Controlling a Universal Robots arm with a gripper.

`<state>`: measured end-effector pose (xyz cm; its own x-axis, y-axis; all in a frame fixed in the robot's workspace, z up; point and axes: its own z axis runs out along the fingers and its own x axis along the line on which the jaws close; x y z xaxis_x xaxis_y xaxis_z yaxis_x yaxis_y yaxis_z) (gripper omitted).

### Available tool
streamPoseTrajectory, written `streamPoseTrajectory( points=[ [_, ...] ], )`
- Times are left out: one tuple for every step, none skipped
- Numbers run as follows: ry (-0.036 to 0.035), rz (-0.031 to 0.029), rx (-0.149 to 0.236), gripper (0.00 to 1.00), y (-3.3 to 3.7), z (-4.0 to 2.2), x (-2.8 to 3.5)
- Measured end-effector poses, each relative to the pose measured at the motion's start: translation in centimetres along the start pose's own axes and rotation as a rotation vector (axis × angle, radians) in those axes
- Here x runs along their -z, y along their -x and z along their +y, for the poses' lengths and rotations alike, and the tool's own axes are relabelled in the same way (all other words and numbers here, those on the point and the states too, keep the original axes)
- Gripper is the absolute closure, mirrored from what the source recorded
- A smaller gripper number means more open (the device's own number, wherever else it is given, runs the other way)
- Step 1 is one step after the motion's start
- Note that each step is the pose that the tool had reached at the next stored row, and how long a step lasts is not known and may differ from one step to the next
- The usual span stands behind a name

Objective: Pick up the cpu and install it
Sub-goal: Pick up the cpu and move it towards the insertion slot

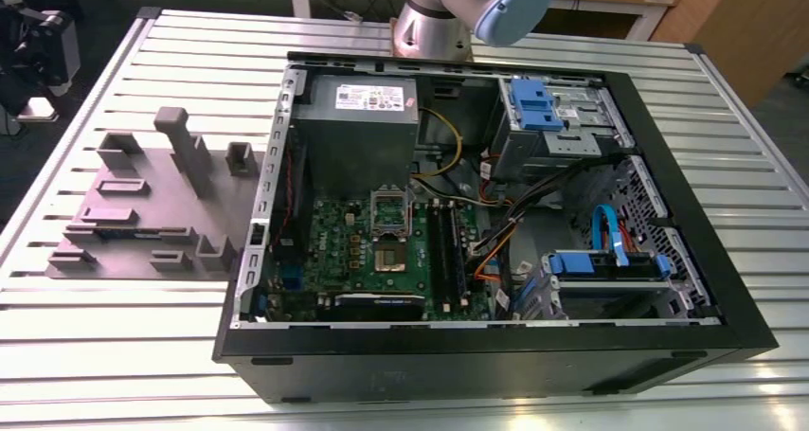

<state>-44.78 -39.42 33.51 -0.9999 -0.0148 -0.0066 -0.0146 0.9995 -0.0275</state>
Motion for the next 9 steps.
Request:
streamPoseTrajectory(
  points=[
    [0.0, 0.0, 0.0, 0.53, 0.0, 0.0, 0.0],
    [0.0, -0.0001, 0.0, 0.53, 0.0, 0.0, 0.0],
    [-0.0002, 0.0002, 0.0, 0.53, 0.0, 0.0, 0.04],
    [-0.0002, 0.0001, 0.0, 0.53, 0.0, 0.0, 0.05],
    [-0.0001, 0.0002, 0.0, 0.53, 0.0, 0.0, 0.06],
    [-0.0002, 0.0002, 0.0, 0.53, 0.0, 0.0, 0.07],
    [-0.0003, 0.0003, 0.0, 0.53, 0.0, 0.0, 0.09],
    [-0.0002, 0.0003, 0.0, 0.53, 0.0, 0.0, 0.11],
    [-0.0002, 0.0002, 0.0, 0.53, 0.0, 0.0, 0.14]
  ],
)
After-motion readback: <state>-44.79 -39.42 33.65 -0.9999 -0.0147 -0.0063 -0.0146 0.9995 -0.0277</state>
